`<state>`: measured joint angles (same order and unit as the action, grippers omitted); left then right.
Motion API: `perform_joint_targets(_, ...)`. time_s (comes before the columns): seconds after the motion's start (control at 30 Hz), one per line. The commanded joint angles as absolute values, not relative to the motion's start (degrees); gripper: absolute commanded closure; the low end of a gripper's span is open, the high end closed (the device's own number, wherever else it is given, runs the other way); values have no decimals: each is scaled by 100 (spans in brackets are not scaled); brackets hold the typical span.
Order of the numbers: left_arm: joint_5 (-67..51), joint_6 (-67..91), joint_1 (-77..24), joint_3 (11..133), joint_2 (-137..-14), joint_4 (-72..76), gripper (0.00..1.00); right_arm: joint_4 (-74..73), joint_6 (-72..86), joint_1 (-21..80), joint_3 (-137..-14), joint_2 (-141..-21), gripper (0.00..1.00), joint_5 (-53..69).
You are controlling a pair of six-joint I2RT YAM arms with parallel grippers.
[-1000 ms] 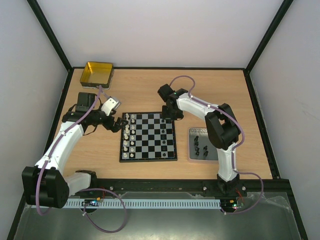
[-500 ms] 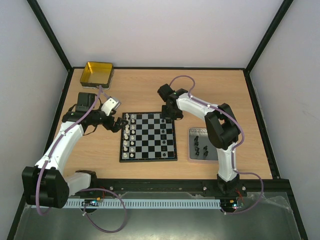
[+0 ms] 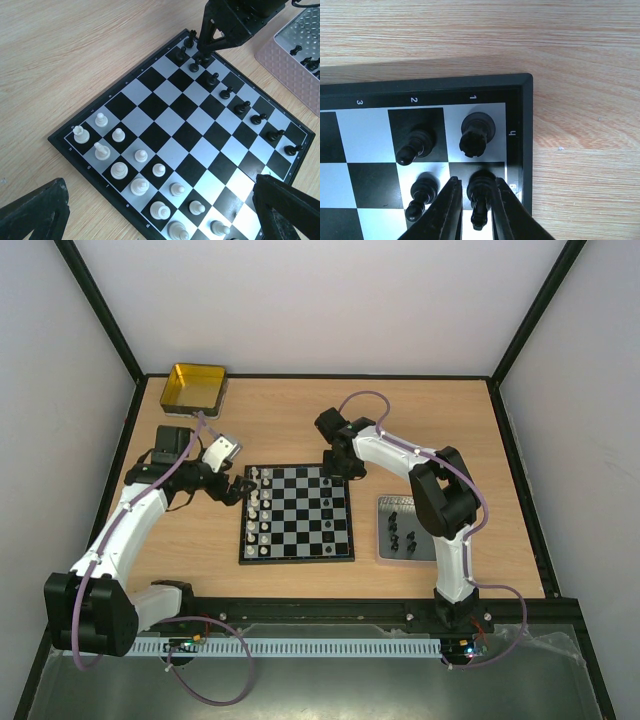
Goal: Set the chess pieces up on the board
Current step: Place the chess piece on the chessboard, then pick up the chess piece from the storage box.
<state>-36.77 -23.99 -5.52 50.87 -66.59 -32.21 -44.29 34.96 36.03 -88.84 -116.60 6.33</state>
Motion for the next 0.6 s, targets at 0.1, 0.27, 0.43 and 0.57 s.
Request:
perform_joint_targets(0.1,-3700,-2452,-580,5027,-6630,-3196,1,-4481,3593,3633,-8975,-11286,80,530)
perform_joint_targets(0.27,-3692,-2443,-580,5045,-6618,-3220,1,-4603,3617,3611,-8700,-10616,79,328)
perform_joint_targets(0.43,-3694,-2435,-580,5058,-6609,-3230,1,-4696,3990,3406,-7752,-9462,68,-141)
perform_joint_targets(0.57,-3735,-2435,-589,5115,-6640,-3256,1,-4779,4228,2871,-6479,-8466,69,19)
